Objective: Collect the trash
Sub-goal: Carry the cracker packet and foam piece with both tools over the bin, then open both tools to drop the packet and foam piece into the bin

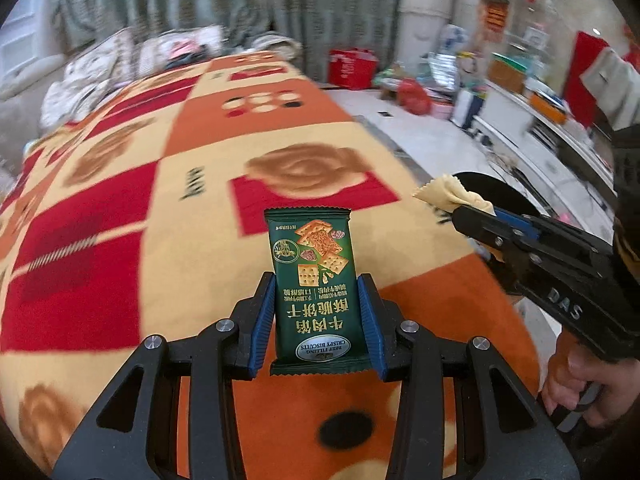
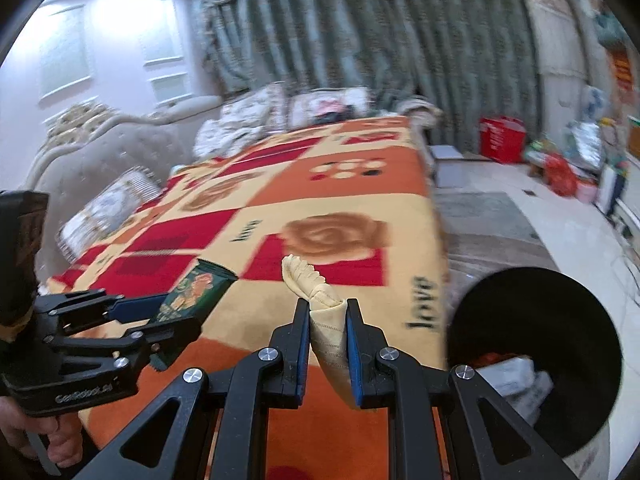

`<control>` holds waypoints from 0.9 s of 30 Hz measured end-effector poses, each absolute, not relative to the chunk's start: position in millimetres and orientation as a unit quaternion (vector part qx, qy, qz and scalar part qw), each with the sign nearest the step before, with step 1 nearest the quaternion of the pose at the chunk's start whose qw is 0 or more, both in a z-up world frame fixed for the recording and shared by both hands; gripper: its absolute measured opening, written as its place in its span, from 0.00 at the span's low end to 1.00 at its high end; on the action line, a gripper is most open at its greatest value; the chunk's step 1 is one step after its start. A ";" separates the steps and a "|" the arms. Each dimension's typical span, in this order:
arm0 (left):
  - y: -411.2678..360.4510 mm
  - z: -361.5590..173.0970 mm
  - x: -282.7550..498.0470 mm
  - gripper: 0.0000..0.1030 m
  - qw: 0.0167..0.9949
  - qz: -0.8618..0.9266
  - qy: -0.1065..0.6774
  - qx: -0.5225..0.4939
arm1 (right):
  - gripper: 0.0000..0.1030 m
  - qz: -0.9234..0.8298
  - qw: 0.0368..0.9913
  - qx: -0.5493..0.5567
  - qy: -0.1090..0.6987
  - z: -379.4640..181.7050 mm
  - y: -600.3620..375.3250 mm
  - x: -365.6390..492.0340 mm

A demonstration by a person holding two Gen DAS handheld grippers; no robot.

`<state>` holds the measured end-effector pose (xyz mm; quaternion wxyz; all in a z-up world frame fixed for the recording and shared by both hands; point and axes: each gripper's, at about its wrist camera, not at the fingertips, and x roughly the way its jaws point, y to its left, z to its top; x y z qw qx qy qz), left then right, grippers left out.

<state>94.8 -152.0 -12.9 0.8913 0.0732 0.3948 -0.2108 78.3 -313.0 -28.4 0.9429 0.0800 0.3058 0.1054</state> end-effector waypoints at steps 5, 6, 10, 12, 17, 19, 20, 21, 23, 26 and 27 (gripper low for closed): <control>-196.0 -10.2 105.9 0.37 0.880 -0.257 0.390 0.088 | 0.15 0.021 0.942 0.123 0.311 -33.1 -362.7 81.3; -204.5 -10.1 107.1 0.37 0.878 -0.263 0.388 0.092 | 0.15 0.001 0.941 0.131 0.312 -34.2 -374.0 80.9; -241.8 -11.9 112.2 0.37 0.867 -0.296 0.387 0.106 | 0.15 -0.056 0.930 0.165 0.325 -41.3 -409.7 77.7; -261.5 -14.8 114.4 0.37 0.860 -0.312 0.388 0.114 | 0.15 -0.079 0.924 0.174 0.330 -44.6 -423.4 75.7; -298.3 -22.8 123.8 0.37 0.845 -0.339 0.396 0.118 | 0.15 -0.100 0.920 0.173 0.338 -47.9 -439.7 71.3; -310.8 -27.7 128.9 0.37 0.839 -0.347 0.403 0.119 | 0.15 -0.105 0.916 0.181 0.343 -51.8 -447.0 70.7; -315.6 -29.6 130.8 0.37 0.837 -0.349 0.404 0.121 | 0.15 -0.106 0.913 0.188 0.346 -54.0 -451.0 70.2; -322.2 -32.6 132.9 0.37 0.835 -0.351 0.405 0.124 | 0.15 -0.106 0.910 0.198 0.349 -56.0 -455.2 71.0; -329.8 -38.2 137.5 0.37 0.830 -0.355 0.410 0.128 | 0.15 -0.111 0.908 0.208 0.346 -56.9 -462.0 69.8; -342.8 -48.5 144.1 0.40 0.819 -0.361 0.425 0.136 | 0.16 -0.110 0.905 0.228 0.342 -60.1 -468.5 69.4; -345.3 -50.4 144.4 0.43 0.818 -0.362 0.426 0.139 | 0.18 -0.113 0.902 0.236 0.342 -61.9 -471.3 69.7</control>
